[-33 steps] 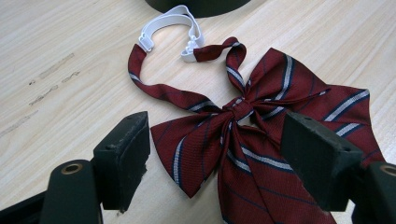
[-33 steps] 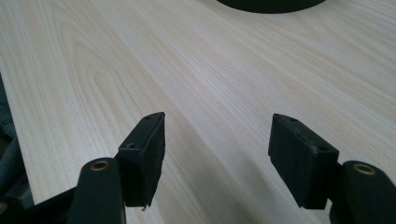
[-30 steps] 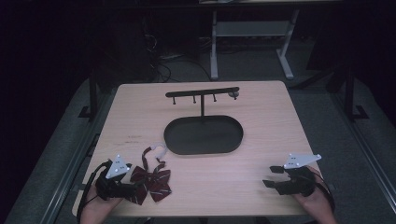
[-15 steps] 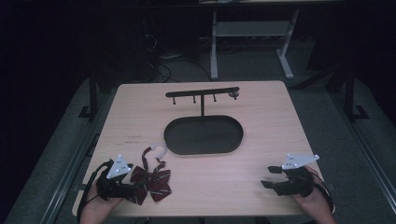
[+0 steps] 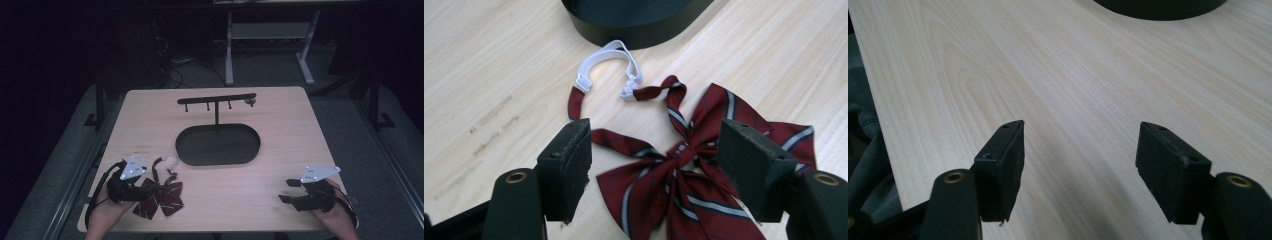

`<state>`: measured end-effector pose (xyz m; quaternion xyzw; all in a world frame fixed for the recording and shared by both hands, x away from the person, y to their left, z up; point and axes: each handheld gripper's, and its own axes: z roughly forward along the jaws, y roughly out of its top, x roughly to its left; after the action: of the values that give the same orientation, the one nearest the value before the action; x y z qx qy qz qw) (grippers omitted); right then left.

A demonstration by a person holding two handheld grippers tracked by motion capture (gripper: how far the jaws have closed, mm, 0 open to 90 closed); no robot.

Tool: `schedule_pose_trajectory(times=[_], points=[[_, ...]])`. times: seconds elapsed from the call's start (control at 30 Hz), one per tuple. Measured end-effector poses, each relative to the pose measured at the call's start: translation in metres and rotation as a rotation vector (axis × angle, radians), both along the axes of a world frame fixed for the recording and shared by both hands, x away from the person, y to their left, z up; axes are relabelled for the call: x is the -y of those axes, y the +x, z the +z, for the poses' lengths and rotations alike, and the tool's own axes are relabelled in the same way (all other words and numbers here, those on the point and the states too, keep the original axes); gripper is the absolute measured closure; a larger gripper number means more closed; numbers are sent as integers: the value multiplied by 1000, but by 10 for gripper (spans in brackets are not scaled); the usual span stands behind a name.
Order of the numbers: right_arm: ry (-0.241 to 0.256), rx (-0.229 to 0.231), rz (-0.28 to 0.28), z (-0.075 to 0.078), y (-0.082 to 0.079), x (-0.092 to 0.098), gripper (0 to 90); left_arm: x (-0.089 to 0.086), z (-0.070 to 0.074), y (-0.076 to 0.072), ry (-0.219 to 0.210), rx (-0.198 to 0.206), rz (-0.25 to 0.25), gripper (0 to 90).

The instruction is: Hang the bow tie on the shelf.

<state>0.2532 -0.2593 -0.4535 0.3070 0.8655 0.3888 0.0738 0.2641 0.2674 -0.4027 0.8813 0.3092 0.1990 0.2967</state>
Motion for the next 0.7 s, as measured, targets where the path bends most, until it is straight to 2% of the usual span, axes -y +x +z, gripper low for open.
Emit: schedule_pose_trajectory(times=[0.1,0.27,0.4,0.7], points=[[6,2,4,0,0,-1,356,1,1,7,10,-3,-10,331],[-1,0,8,-1,0,-3,356,0,-1,16,19,-26,-12,342],[2,-7,1,0,0,-3,356,1,-4,21,42,-53,-15,342],[1,0,4,0,-1,-3,356,0,-5,33,56,-64,-12,345]])
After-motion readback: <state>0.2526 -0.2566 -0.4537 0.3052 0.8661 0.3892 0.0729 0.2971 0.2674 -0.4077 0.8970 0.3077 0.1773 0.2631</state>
